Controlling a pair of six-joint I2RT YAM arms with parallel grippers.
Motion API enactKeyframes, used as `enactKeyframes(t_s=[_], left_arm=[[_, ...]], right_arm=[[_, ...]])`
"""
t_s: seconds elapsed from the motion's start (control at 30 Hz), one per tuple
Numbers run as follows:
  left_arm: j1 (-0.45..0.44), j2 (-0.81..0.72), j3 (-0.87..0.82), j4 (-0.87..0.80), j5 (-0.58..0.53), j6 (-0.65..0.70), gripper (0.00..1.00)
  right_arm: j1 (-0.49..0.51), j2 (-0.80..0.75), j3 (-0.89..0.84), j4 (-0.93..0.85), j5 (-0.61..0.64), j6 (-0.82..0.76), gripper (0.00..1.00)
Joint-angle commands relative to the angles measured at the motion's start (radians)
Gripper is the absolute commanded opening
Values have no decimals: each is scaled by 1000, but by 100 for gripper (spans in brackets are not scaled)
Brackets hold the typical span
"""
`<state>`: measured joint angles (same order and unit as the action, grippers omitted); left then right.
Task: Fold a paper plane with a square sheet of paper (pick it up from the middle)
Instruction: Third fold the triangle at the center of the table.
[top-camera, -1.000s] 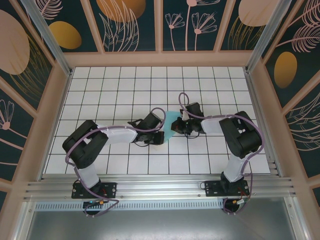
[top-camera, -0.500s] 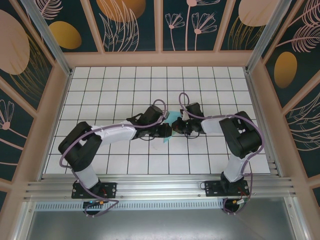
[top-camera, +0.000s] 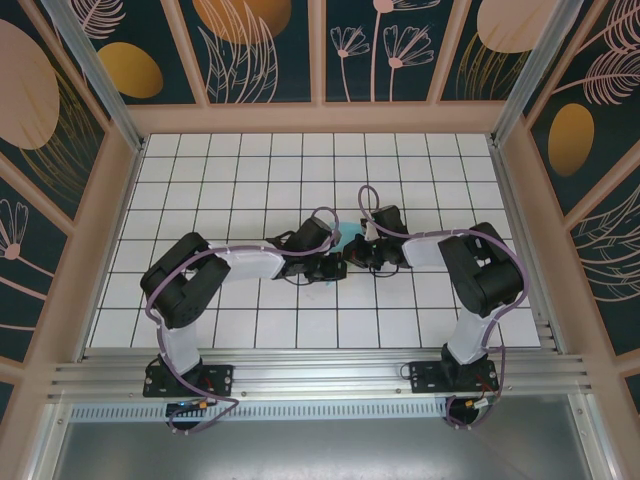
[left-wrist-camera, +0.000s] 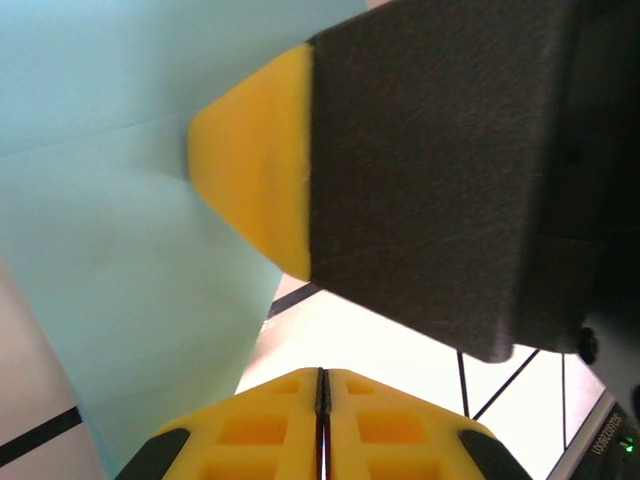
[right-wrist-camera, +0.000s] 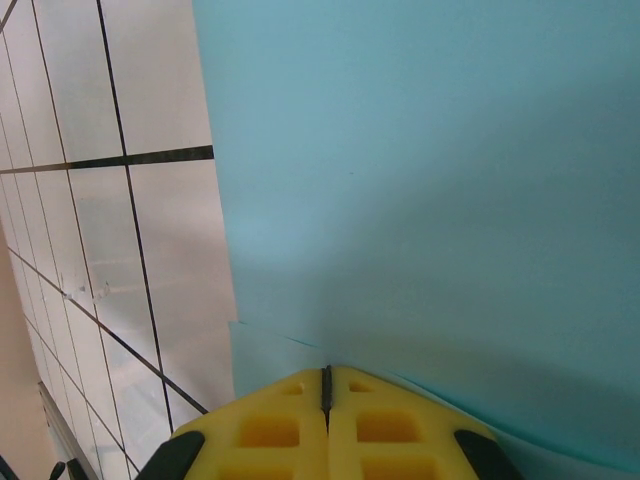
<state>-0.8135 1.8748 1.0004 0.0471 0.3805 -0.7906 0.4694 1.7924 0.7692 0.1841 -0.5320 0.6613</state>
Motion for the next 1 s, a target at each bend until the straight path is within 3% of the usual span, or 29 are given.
enactKeyframes(t_s=[0.0, 0.63, 0.97], left_arm=[[4, 14, -22, -37, -37, 15, 12], [4, -40, -161, -85, -64, 57, 10], [5, -196, -235, -87, -79, 14, 10]], right_arm=[[-6, 42, -41, -74, 120, -12, 7], [-16, 48, -37, -102, 145, -29, 8], [-19, 34, -39, -111, 148, -35, 7]])
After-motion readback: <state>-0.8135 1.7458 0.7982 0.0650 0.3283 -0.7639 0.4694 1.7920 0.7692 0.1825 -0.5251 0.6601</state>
